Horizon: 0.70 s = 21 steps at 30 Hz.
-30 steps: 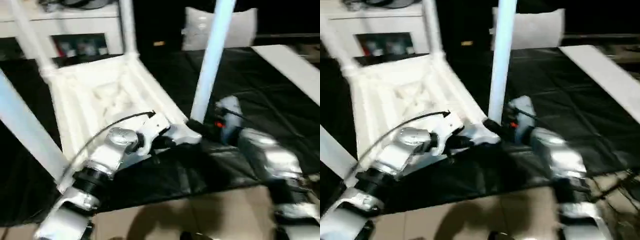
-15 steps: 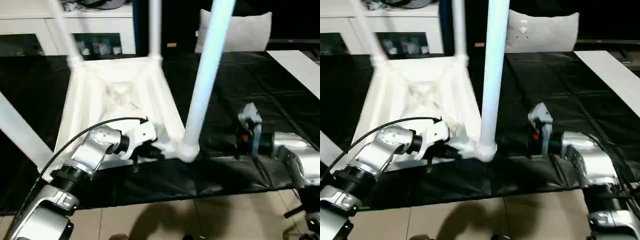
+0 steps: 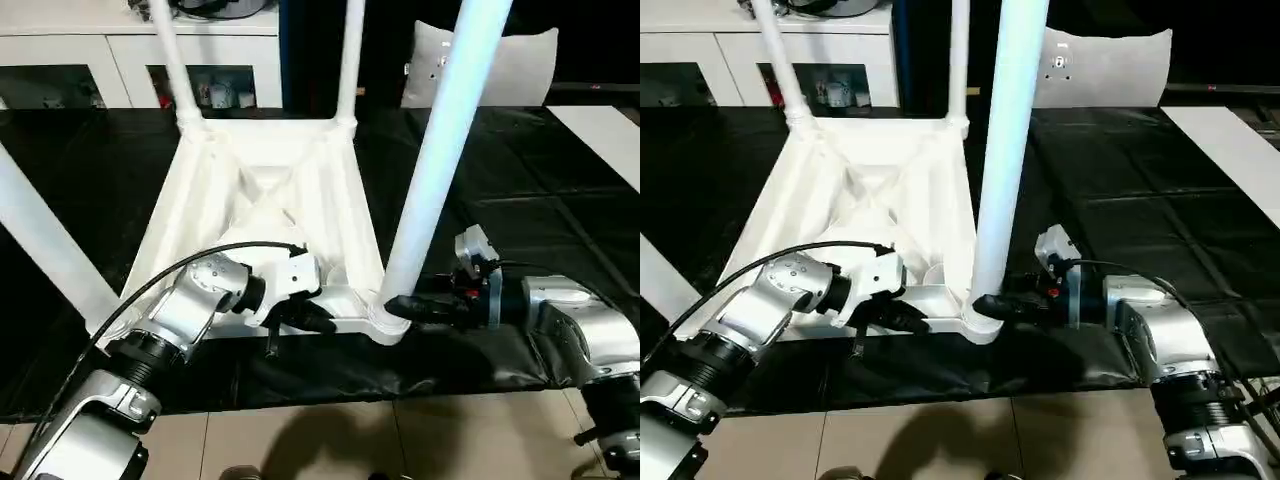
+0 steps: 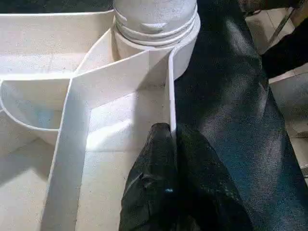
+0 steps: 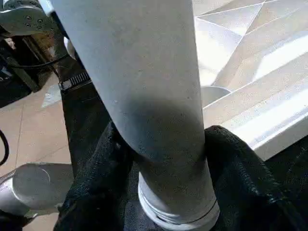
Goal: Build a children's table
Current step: Rotate leg to tighten
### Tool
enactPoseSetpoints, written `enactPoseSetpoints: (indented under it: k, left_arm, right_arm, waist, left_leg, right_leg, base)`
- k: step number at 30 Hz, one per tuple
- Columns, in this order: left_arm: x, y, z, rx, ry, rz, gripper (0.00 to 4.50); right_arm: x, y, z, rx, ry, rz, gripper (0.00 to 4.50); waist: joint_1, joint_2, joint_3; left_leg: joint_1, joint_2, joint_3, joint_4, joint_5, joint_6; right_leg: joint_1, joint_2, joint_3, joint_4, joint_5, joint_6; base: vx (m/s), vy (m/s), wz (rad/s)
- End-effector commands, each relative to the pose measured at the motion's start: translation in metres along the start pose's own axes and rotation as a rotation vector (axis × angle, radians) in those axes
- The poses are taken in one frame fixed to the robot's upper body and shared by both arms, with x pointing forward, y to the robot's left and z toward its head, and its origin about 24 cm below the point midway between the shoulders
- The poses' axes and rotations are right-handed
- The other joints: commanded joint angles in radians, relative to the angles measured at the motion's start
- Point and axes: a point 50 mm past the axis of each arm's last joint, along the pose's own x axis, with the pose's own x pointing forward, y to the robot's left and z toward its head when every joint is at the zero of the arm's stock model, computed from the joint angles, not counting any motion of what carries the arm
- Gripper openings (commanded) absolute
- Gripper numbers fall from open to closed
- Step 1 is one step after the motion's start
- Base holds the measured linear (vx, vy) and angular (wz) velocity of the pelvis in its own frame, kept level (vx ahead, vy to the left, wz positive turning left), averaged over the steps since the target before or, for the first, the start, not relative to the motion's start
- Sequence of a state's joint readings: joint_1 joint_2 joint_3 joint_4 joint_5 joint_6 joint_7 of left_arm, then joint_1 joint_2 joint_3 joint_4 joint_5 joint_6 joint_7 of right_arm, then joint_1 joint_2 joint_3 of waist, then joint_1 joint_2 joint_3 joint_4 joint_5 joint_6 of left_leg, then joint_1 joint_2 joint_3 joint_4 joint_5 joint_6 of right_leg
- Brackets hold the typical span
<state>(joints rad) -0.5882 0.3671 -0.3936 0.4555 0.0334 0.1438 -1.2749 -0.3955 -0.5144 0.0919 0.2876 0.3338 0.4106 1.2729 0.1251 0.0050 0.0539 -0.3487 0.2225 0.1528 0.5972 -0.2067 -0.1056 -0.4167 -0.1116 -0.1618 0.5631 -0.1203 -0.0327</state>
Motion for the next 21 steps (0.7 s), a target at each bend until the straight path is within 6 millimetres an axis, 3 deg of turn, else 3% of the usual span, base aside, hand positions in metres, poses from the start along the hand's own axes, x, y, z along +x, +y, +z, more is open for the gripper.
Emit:
enactPoseSetpoints:
  k: [1, 6, 9, 11, 12, 13, 14, 15, 16, 17, 18, 19, 20, 21]
  left_arm:
    - [0.010, -0.006, 0.009, 0.050, -0.011, -0.059, 0.00]
    - [0.018, 0.000, 0.009, -0.070, -0.030, 0.057, 0.00]
    - [0.027, 0.007, 0.014, -0.163, -0.062, 0.185, 0.00]
    - [0.034, 0.016, 0.019, -0.221, -0.082, 0.313, 0.00]
    - [0.036, 0.019, 0.020, -0.247, -0.090, 0.358, 0.00]
    - [0.040, 0.023, 0.024, -0.270, -0.100, 0.411, 0.00]
    - [0.042, 0.025, 0.026, -0.281, -0.108, 0.436, 0.00]
    - [0.044, 0.026, 0.028, -0.287, -0.115, 0.450, 0.00]
    - [0.045, 0.027, 0.030, -0.286, -0.117, 0.467, 0.00]
    - [0.047, 0.028, 0.033, -0.277, -0.115, 0.480, 0.00]
    - [0.048, 0.028, 0.033, -0.271, -0.110, 0.480, 0.00]
    - [0.049, 0.027, 0.034, -0.262, -0.103, 0.476, 0.00]
    - [0.049, 0.027, 0.033, -0.255, -0.094, 0.472, 0.00]
    - [0.048, 0.026, 0.031, -0.249, -0.087, 0.473, 0.00]
  right_arm:
    - [0.005, 0.006, 0.000, 0.013, 0.008, 0.061, 2.03]
    - [0.022, 0.008, 0.001, 0.056, -0.036, -0.016, 2.00]
    - [0.039, -0.001, 0.002, 0.075, -0.032, -0.201, 2.00]
    - [0.051, -0.014, 0.006, 0.100, -0.052, -0.395, 1.98]
    - [0.055, -0.020, 0.007, 0.134, -0.064, -0.485, 1.98]
    - [0.061, -0.027, 0.008, 0.205, -0.083, -0.603, 1.98]
    - [0.064, -0.030, 0.009, 0.242, -0.099, -0.647, 1.98]
    - [0.067, -0.032, 0.011, 0.254, -0.120, -0.677, 1.98]
    - [0.069, -0.034, 0.012, 0.248, -0.137, -0.701, 1.98]
    - [0.072, -0.034, 0.014, 0.229, -0.152, -0.716, 1.98]
    - [0.074, -0.034, 0.015, 0.216, -0.159, -0.714, 1.98]
    - [0.075, -0.033, 0.016, 0.199, -0.167, -0.704, 1.98]
    - [0.076, -0.032, 0.016, 0.186, -0.162, -0.693, 2.31]
    - [0.077, -0.031, 0.016, 0.181, -0.164, -0.683, 2.31]
  waist:
    - [-0.005, -0.009, -0.081]
    - [-0.003, -0.009, -0.079]
    - [-0.018, -0.011, -0.069]
    - [-0.037, -0.012, -0.063]
    - [-0.057, -0.014, -0.060]
    - [-0.078, -0.004, -0.063]
    - [-0.104, 0.005, -0.065]
    - [-0.114, 0.011, -0.066]
    - [-0.126, 0.020, -0.070]
    - [-0.123, 0.030, -0.064]
    - [-0.128, 0.017, -0.059]
    - [-0.136, -0.004, -0.052]
    - [-0.138, -0.012, -0.052]
    - [-0.137, -0.010, -0.054]
  left_leg:
    - [-0.005, 0.008, 0.017, -0.065, -0.111, 0.068]
    - [-0.005, 0.008, 0.017, -0.066, -0.108, 0.064]
    - [-0.003, -0.003, 0.019, -0.067, -0.165, 0.032]
    - [0.001, -0.013, 0.017, -0.059, -0.222, 0.014]
    - [0.001, -0.021, 0.014, -0.049, -0.259, 0.009]
    - [0.014, -0.022, 0.011, -0.040, -0.301, 0.012]
    - [0.006, -0.011, 0.001, -0.046, -0.333, 0.020]
    - [0.003, 0.000, -0.006, -0.052, -0.360, 0.025]
    - [-0.012, 0.042, -0.031, -0.083, -0.429, 0.040]
    - [-0.009, 0.076, -0.041, -0.114, -0.519, 0.045]
    - [0.001, 0.073, -0.036, -0.118, -0.553, 0.043]
    - [0.031, 0.012, -0.010, -0.075, -0.541, 0.030]
    - [0.040, -0.038, 0.011, -0.030, -0.422, 0.030]
    - [0.034, -0.042, 0.014, -0.024, -0.384, 0.040]
  right_leg:
    - [0.073, -0.040, 0.053, -0.057, -0.373, -0.110]
    - [0.072, -0.040, 0.053, -0.058, -0.376, -0.108]
    - [0.068, -0.038, 0.043, -0.079, -0.499, -0.062]
    - [0.064, -0.036, 0.025, -0.101, -0.621, 0.000]
    - [0.059, -0.032, 0.003, -0.120, -0.678, 0.044]
    - [0.056, -0.030, -0.022, -0.141, -0.704, 0.072]
    - [0.072, -0.030, -0.039, -0.145, -0.668, 0.080]
    - [0.082, -0.029, -0.044, -0.146, -0.649, 0.087]
    - [0.111, -0.037, -0.027, -0.105, -0.539, 0.069]
    - [0.115, -0.036, 0.006, -0.056, -0.432, 0.034]
    - [0.102, -0.035, 0.018, -0.059, -0.415, 0.017]
    - [0.063, -0.041, 0.001, -0.119, -0.574, 0.019]
    - [0.049, -0.049, -0.037, -0.161, -0.737, 0.065]
    - [0.053, -0.049, -0.045, -0.171, -0.765, 0.089]
  base:
    - [0.000, 0.000, 0.00]
    - [0.000, 0.000, 0.00]
    - [0.000, 0.000, 0.00]
    - [-0.026, 0.010, -0.05]
    - [-0.052, 0.020, -0.09]
    - [0.000, 0.000, 0.00]
    - [0.000, 0.000, 0.00]
    - [0.000, 0.000, 0.00]
    - [-0.054, -0.001, -0.12]
    - [0.000, 0.000, 0.00]
    - [0.000, 0.000, 0.00]
    - [0.000, 0.000, 0.00]
    - [0.050, 0.002, 0.03]
    - [0.050, 0.002, 0.03]
